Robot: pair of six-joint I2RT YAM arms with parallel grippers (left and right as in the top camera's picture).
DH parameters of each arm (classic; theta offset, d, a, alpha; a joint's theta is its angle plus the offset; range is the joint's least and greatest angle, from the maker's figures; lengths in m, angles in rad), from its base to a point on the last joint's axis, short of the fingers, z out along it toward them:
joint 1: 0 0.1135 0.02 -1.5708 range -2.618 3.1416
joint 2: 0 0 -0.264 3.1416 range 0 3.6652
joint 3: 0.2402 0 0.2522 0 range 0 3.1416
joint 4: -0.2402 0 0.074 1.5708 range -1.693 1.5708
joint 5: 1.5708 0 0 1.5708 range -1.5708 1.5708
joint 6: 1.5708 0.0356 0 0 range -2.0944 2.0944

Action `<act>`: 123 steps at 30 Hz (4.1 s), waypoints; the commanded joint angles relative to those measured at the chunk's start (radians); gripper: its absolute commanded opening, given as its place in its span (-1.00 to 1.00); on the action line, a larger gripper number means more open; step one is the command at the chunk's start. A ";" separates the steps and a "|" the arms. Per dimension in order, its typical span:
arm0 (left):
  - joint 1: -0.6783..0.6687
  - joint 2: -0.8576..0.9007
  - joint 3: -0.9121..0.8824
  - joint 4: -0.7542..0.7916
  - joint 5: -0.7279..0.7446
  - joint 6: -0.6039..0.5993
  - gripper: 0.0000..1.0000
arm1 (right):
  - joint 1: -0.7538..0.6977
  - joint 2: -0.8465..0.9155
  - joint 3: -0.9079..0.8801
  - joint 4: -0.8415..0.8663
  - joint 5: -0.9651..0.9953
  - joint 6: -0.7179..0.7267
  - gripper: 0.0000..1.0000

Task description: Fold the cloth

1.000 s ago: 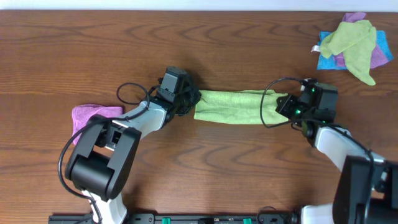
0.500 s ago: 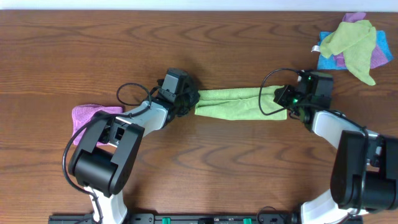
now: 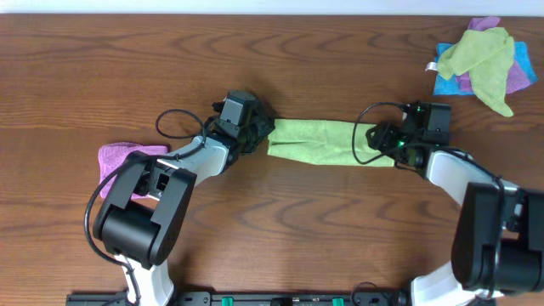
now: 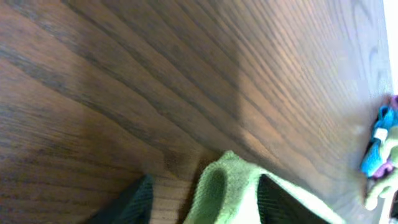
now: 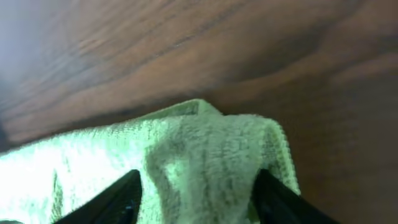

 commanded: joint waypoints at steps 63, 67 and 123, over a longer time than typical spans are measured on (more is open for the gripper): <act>-0.082 0.099 0.262 -0.359 0.032 0.291 -0.88 | -0.212 -0.195 -0.232 -0.087 -0.170 0.248 0.99; -0.082 0.099 0.262 -0.372 0.020 0.291 -0.88 | -0.200 -0.175 -0.232 -0.031 -0.168 0.257 0.99; -0.095 0.099 0.262 -0.534 -0.074 0.295 -0.88 | 0.024 -0.117 -0.215 0.104 -0.144 0.259 -0.97</act>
